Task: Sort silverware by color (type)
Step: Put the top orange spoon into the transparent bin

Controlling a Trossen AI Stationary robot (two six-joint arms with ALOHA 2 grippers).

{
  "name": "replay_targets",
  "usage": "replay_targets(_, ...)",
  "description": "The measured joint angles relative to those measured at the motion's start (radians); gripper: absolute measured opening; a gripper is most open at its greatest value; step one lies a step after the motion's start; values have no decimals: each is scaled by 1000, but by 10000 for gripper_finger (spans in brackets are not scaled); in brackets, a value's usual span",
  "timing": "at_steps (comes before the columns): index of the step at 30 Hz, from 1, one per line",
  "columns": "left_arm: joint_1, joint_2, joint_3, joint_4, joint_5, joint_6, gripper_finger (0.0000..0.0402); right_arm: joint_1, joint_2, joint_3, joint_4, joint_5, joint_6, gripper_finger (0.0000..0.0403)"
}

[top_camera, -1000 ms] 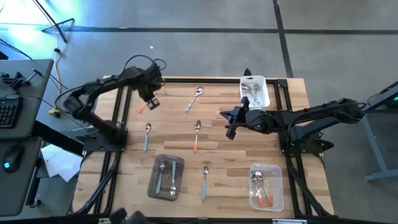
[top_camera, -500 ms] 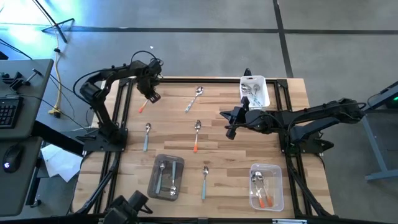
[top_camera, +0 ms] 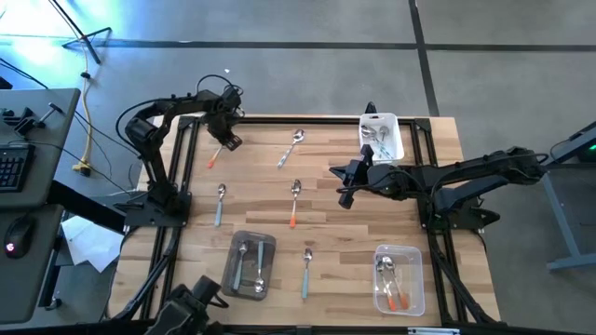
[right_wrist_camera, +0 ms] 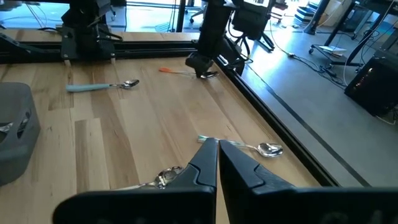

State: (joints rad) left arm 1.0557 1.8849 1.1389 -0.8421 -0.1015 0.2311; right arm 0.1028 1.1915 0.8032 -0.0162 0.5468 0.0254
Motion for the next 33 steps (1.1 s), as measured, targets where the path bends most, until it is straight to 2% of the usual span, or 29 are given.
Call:
replay_targets(7, 3, -22, -7, 37, -17, 36, 11, 0, 0, 0, -2, 0, -7, 0)
replay_targets(13, 4, -81, -8, 32, -18, 41, 4, 2, 0, 0, -12, 0, -8, 0)
replay_targets(18, -16, -224, -7, 32, 86, 23, 3, 2, 0, 0, -43, 4, -13, 0)
replay_targets(22, -66, -403, -33, 82, 213, -9, 2, 3, 0, 0, -36, 28, -4, 0)
replay_targets(25, -120, -559, -125, 217, 294, -67, 1, 8, 20, 0, -13, 76, 80, 0)
replay_targets(29, -217, -762, -329, 523, 375, -206, 1, 61, 126, 0, 42, 256, 97, 0)
replay_targets(31, -275, -843, -447, 711, 389, -304, 1, 81, 198, 0, 152, 308, 74, 0)
replay_targets(33, -331, -902, -556, 936, 394, -419, 1, 89, 276, 0, 321, 310, 29, 0)
